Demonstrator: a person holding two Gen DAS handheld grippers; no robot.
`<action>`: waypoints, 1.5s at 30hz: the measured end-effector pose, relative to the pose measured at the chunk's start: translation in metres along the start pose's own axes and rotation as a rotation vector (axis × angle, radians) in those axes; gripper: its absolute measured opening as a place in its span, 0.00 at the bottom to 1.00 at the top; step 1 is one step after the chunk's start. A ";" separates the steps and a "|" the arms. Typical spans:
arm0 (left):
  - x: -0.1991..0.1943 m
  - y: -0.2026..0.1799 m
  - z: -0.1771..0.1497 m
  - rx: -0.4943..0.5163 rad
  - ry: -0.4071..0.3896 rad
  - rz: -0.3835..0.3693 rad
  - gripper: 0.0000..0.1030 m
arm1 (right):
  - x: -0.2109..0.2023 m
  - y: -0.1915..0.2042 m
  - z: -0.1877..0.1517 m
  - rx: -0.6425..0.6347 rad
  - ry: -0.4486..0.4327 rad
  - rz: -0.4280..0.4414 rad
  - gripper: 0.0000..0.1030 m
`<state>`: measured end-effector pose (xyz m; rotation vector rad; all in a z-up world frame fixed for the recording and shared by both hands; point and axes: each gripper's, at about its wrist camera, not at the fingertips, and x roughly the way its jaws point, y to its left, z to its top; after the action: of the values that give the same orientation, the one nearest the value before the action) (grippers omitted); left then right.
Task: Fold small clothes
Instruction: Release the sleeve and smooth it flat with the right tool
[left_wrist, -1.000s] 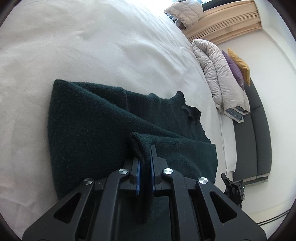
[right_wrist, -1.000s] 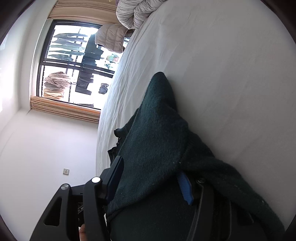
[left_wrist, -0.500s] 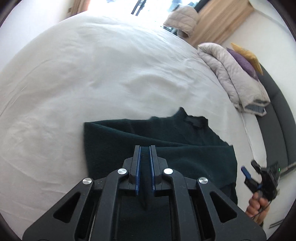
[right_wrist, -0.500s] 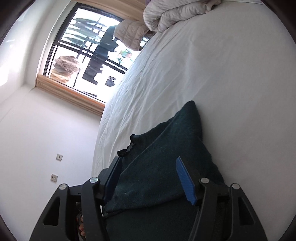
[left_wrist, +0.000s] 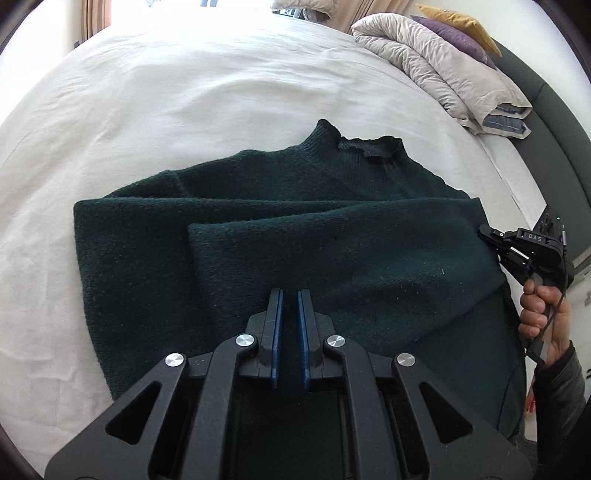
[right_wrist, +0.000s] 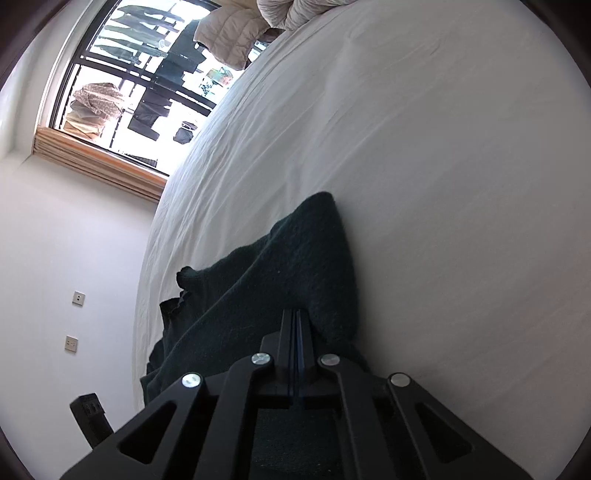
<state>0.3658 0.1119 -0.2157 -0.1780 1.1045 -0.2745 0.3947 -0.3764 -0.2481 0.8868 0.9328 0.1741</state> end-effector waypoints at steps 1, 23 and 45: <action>-0.001 0.001 -0.002 -0.002 -0.005 0.003 0.08 | -0.007 0.001 0.000 -0.007 -0.030 -0.034 0.04; 0.006 -0.001 -0.008 0.038 -0.028 0.029 0.08 | -0.055 -0.015 -0.048 -0.027 0.081 0.039 0.07; 0.008 -0.005 -0.010 0.023 -0.047 0.050 0.08 | -0.026 -0.001 0.004 -0.002 -0.035 0.057 0.22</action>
<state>0.3595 0.1049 -0.2253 -0.1360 1.0572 -0.2370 0.3814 -0.3917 -0.2316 0.9130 0.8752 0.2080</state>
